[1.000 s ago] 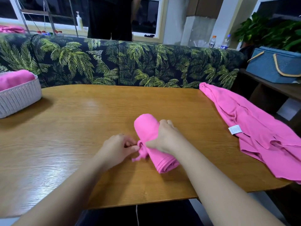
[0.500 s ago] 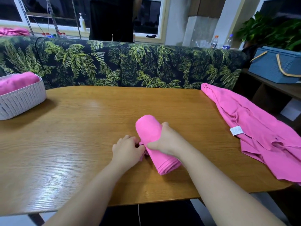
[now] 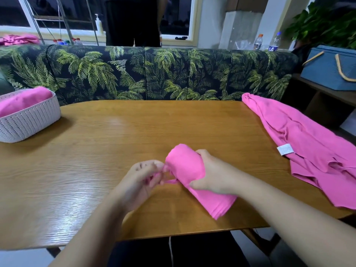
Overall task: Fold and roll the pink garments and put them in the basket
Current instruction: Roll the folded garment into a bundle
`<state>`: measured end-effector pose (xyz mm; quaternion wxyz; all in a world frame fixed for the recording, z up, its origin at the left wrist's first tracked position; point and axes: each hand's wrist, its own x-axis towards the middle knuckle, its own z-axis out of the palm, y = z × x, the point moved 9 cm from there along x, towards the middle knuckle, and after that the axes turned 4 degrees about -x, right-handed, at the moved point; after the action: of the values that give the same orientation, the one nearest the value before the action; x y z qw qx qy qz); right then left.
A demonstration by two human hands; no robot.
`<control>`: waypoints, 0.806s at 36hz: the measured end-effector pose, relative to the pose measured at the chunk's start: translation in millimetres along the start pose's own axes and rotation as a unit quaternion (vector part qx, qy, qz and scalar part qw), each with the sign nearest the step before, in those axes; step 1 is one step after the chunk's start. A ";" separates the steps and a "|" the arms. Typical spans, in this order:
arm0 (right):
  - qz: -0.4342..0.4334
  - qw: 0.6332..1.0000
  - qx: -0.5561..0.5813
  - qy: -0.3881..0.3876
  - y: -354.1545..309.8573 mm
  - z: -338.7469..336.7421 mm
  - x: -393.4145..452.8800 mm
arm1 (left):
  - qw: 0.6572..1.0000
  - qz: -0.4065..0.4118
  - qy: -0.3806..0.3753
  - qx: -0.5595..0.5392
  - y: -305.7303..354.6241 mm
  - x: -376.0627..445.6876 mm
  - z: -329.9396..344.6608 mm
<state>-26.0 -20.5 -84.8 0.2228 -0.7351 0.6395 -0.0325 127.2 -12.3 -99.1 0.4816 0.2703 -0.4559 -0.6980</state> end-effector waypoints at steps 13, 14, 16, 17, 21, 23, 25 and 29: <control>-0.008 0.991 0.069 0.114 5.8 -1.9 -16.5 | 0.909 0.101 0.208 -0.347 -15.9 15.6 -25.9; -0.012 0.992 0.055 0.116 4.0 -2.0 -17.6 | 0.921 0.095 0.220 -0.307 -19.0 15.8 -30.3; -0.027 0.992 0.024 0.124 -1.6 -2.8 -20.2 | 0.964 0.057 0.193 -0.172 -18.6 16.7 -26.0; -0.038 0.991 0.008 0.130 -5.5 -3.1 -21.6 | 0.981 0.042 0.170 -0.077 -14.9 15.6 -23.1; -0.100 0.986 -0.051 0.121 -23.9 3.0 -25.1 | 0.971 -0.002 0.057 0.234 11.9 14.8 -5.1; -0.135 0.980 -0.070 0.127 -33.0 5.6 -29.9 | 0.935 -0.011 -0.004 0.356 22.6 17.4 9.0; -0.160 0.973 -0.081 0.142 -37.5 8.6 -36.8 | 0.891 -0.027 -0.046 0.450 27.9 18.4 19.1; -0.164 0.964 -0.106 0.182 -33.3 13.2 -44.8 | 0.835 -0.076 -0.107 0.535 24.2 12.3 20.6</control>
<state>1.1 28.8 -73.7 0.0151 -0.8308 0.5402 -0.1335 115.9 -18.8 -67.6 0.1556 0.4427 -0.7852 -0.4042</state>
